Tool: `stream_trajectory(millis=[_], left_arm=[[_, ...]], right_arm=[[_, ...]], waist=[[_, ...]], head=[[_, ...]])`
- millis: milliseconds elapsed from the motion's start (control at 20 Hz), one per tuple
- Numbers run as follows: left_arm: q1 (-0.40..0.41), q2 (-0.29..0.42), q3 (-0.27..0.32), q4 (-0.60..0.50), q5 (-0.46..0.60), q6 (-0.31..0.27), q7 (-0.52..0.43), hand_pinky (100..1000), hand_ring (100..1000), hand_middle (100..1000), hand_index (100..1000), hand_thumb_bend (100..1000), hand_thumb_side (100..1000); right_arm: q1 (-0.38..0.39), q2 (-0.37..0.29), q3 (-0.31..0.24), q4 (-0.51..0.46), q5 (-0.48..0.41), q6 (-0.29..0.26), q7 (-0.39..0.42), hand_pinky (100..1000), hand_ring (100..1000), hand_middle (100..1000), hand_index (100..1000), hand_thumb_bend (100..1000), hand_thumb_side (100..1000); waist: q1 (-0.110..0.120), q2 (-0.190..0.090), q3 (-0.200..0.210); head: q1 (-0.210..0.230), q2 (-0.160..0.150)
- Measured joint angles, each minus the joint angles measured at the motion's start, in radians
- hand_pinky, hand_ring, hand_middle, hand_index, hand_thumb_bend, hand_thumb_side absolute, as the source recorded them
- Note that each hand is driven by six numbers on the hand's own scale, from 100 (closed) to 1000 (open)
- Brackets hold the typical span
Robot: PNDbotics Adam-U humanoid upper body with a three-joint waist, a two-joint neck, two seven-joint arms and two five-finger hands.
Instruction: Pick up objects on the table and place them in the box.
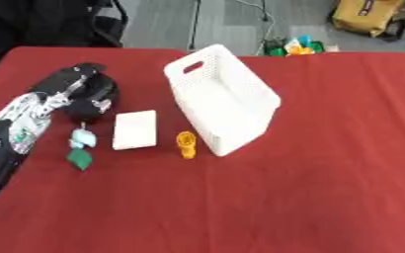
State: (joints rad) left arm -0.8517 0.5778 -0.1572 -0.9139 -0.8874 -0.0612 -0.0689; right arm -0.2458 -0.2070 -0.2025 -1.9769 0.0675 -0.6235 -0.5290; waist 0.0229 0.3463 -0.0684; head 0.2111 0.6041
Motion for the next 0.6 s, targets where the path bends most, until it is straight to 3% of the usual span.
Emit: stream_trajectory(millis=[600], left_arm=[[-0.016, 0.001, -0.006, 0.0, 0.009, 0.011, -0.022, 100, 392, 432, 521, 100, 252]], right_arm=[[0.005, 0.0, 0.0, 0.0, -0.003, 0.007, -0.003, 610, 565, 513, 575, 100, 914]], waist=[[0.007, -0.003, 0.006]], head=[[-0.002, 0.0]])
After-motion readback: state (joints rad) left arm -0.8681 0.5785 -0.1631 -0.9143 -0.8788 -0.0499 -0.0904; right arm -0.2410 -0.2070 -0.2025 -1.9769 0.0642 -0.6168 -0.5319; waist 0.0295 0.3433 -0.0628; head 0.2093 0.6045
